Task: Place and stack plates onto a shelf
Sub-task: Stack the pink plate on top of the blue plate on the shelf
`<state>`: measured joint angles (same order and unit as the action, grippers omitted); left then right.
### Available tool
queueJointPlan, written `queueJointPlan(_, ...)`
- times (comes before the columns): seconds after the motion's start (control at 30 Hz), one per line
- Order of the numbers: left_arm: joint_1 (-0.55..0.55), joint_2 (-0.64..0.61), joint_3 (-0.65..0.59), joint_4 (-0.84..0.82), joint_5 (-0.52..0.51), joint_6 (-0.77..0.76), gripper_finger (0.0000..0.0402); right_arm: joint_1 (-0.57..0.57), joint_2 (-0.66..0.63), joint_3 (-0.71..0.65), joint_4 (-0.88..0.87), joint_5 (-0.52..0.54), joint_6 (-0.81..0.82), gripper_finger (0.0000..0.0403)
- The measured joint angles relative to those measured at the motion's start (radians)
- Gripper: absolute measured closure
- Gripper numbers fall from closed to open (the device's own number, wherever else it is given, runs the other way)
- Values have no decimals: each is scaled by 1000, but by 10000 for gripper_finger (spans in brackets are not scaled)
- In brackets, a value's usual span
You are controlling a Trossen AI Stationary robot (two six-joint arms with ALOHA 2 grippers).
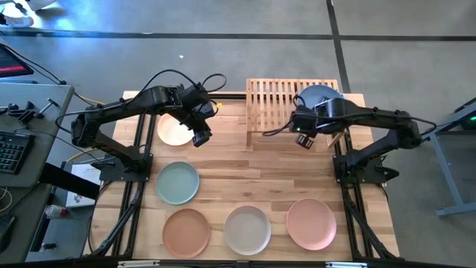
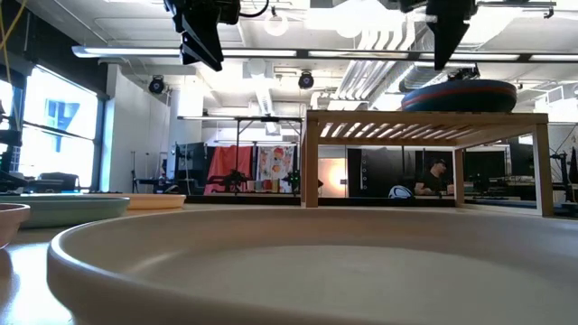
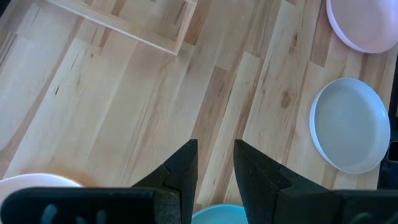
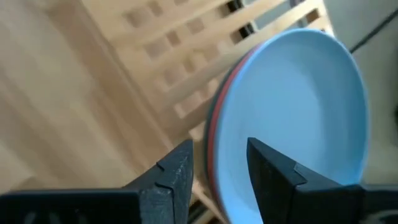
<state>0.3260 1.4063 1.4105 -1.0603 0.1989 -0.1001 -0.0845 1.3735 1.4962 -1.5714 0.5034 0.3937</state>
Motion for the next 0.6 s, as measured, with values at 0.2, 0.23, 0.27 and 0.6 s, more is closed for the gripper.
queueJointPlan(0.2, -33, 1, 0, 15, -1, 72, 309, 0, 0, 76, 12, -185, 69, 274)
queueJointPlan(0.23, -44, 2, 0, 15, 0, 88, 309, 2, 0, 83, 16, -218, 81, 274)
queueJointPlan(0.27, -56, 2, 0, 16, 0, 107, 309, 6, 0, 88, 19, -247, 92, 274)
queueJointPlan(0.6, -211, 3, 0, 118, 0, 226, 309, 118, 0, 93, 27, -251, 232, 274)
